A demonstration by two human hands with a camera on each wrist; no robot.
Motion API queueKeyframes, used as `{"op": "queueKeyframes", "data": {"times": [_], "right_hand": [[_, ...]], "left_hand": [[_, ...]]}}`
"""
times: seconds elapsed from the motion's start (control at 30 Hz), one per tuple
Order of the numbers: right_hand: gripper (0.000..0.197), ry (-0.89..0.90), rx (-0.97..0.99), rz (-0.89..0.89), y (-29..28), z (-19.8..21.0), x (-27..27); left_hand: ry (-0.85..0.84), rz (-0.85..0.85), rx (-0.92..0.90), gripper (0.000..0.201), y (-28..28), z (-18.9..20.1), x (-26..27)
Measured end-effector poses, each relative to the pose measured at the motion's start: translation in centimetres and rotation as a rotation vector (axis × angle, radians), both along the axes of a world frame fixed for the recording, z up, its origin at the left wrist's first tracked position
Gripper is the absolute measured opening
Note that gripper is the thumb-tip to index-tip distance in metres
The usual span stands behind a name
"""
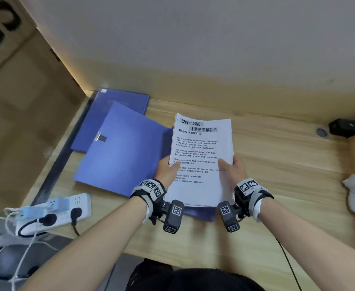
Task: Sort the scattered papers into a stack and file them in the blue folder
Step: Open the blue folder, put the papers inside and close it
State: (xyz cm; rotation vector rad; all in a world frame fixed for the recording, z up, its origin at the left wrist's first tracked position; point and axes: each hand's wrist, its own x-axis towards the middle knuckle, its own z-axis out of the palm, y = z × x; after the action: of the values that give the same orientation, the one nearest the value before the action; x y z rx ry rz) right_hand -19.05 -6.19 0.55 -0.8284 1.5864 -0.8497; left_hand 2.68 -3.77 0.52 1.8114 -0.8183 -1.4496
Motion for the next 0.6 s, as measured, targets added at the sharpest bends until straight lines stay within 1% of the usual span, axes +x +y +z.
{"op": "queueKeyframes", "data": {"times": [0.03, 0.1, 0.23, 0.37, 0.47, 0.6], "right_hand": [[0.022, 0.005, 0.01, 0.04, 0.2, -0.5, 1.3], [0.016, 0.083, 0.018, 0.135, -0.1, -2.3, 3.6], [0.02, 0.248, 0.036, 0.275, -0.7, -5.3, 6.7], [0.026, 0.429, -0.039, 0.282, -0.9, -5.5, 7.8], [0.03, 0.472, -0.042, 0.265, -1.2, -5.3, 7.4], [0.032, 0.499, -0.043, 0.276, -1.5, -5.6, 6.7]], "left_hand": [[-0.026, 0.009, -0.002, 0.021, 0.4, 0.0, 1.7], [-0.088, 0.019, -0.02, 0.021, 0.9, 0.2, 4.9], [-0.227, 0.012, -0.063, 0.022, 1.1, 1.4, 10.7], [-0.358, -0.051, -0.081, 0.023, 0.4, 1.9, 15.4], [-0.474, -0.126, -0.095, 0.023, -0.6, 2.3, 18.0], [-0.689, -0.21, -0.083, 0.022, -2.5, 2.4, 20.0]]}}
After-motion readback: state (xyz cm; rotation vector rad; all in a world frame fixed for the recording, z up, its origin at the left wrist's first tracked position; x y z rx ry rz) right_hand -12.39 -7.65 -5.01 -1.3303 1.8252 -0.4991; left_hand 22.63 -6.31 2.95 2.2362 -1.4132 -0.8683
